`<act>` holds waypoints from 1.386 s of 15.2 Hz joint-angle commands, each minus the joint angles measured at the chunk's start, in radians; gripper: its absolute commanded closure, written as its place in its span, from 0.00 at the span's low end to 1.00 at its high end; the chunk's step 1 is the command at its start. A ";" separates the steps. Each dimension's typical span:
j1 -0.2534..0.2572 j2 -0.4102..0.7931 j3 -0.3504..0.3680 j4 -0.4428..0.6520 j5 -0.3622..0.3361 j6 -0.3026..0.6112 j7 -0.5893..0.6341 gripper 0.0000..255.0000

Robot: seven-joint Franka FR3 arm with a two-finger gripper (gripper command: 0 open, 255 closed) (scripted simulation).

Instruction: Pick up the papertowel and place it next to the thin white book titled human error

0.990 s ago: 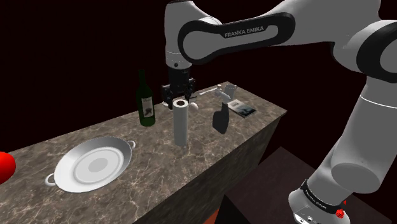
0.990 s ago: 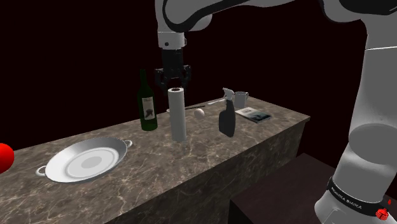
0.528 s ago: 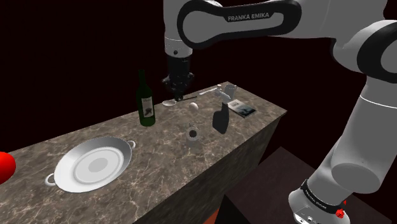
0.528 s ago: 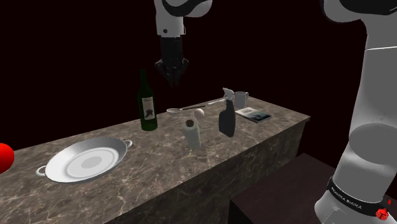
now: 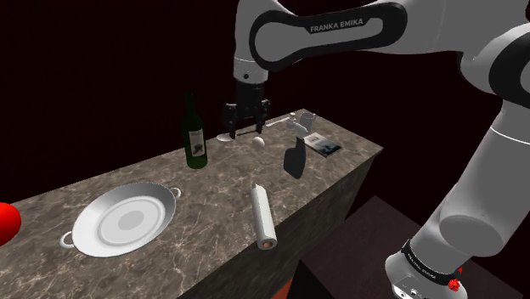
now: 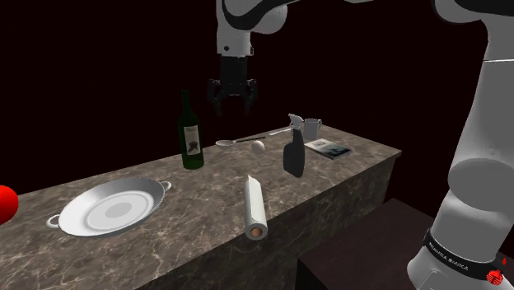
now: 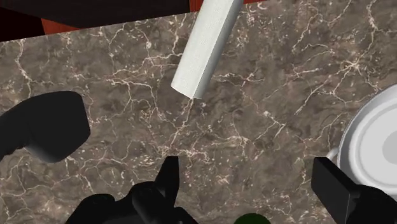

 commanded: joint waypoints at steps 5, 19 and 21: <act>-0.078 -0.092 -0.044 -0.296 0.281 0.196 -0.060 0.00; -0.084 -0.073 -0.054 -0.662 0.798 0.498 -0.257 0.00; -0.076 -0.051 -0.046 -0.664 0.808 0.525 -0.263 0.00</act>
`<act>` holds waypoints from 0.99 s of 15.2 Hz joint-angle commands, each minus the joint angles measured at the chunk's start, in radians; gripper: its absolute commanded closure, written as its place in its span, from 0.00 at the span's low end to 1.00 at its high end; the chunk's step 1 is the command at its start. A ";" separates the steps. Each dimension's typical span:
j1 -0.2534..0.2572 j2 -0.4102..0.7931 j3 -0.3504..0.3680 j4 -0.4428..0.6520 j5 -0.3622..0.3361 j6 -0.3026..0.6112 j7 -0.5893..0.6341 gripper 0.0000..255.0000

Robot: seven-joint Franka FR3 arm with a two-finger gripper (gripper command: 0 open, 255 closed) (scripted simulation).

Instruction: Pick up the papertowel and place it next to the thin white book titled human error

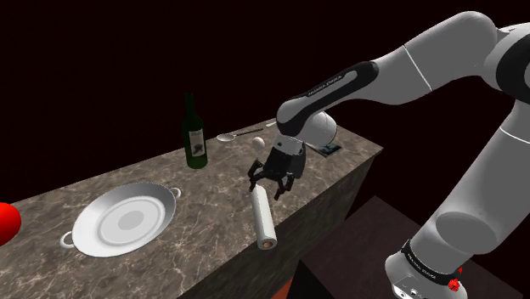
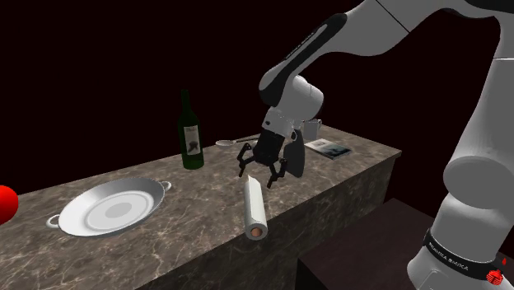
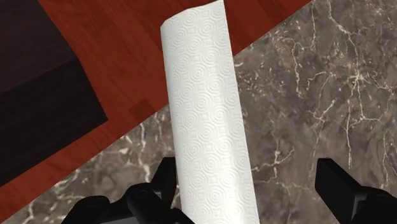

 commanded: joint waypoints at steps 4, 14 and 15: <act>0.005 0.017 0.005 -0.003 0.009 0.022 -0.008 0.00; 0.005 0.016 0.005 -0.003 0.009 0.022 -0.008 1.00; 0.006 0.017 0.005 -0.003 0.009 0.022 -0.007 1.00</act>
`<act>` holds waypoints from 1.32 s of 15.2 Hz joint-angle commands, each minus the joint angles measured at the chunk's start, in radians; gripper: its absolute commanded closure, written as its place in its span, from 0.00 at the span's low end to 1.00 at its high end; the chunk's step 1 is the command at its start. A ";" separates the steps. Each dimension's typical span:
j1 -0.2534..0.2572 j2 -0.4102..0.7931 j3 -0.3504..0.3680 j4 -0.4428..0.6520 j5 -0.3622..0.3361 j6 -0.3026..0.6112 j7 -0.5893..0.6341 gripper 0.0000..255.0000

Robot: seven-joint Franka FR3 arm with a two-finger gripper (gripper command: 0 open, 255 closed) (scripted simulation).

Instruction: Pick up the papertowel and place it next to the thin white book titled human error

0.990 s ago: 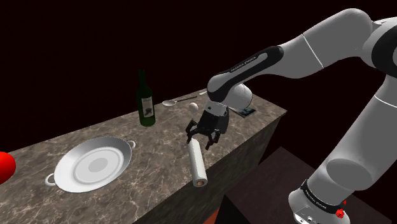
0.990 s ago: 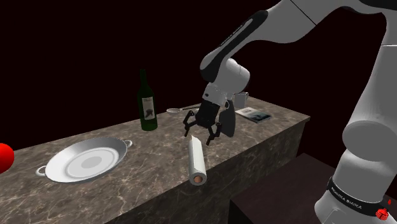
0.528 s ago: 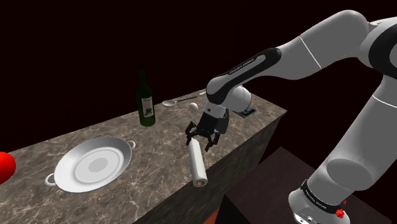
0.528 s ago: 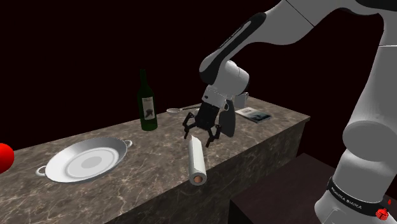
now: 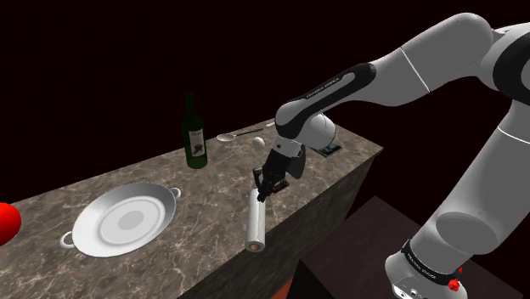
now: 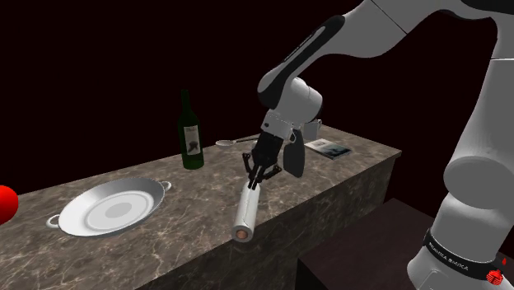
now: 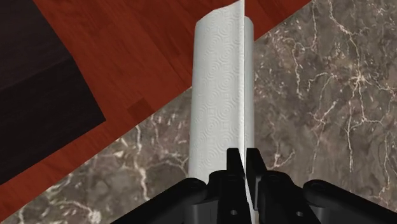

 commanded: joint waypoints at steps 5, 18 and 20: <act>-0.002 -0.010 -0.002 -0.002 -0.005 -0.010 0.008 1.00; 0.265 0.209 -0.079 0.245 -0.913 0.065 0.912 0.00; 0.269 0.230 -0.084 0.242 -0.924 0.088 0.919 0.00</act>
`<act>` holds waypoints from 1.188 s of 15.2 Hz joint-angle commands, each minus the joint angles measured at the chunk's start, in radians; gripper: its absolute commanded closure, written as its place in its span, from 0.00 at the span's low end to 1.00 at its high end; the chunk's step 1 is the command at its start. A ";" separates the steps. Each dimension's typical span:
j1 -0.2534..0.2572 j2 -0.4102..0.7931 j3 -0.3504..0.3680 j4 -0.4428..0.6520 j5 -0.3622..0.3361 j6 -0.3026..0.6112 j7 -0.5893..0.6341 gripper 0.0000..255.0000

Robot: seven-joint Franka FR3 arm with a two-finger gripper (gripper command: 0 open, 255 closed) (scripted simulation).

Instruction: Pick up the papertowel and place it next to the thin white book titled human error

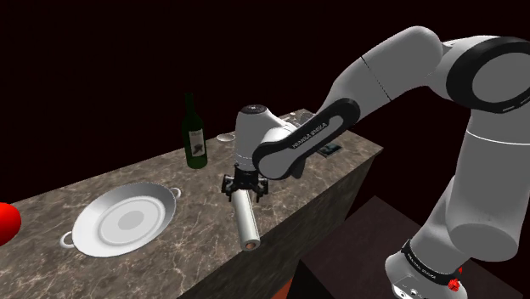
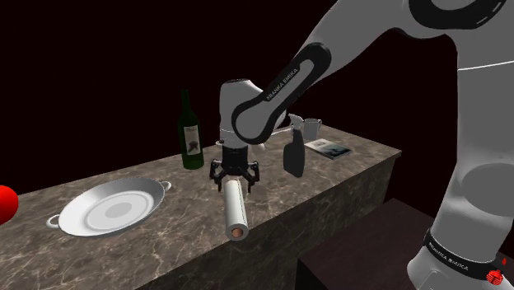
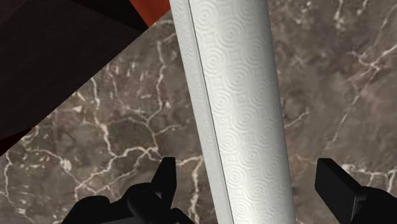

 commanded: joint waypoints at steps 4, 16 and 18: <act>0.008 0.037 -0.011 -0.003 -0.022 0.038 0.014 0.00; 0.008 0.037 -0.011 -0.003 -0.022 0.038 0.014 1.00; 0.008 0.037 -0.011 -0.003 -0.022 0.038 0.014 1.00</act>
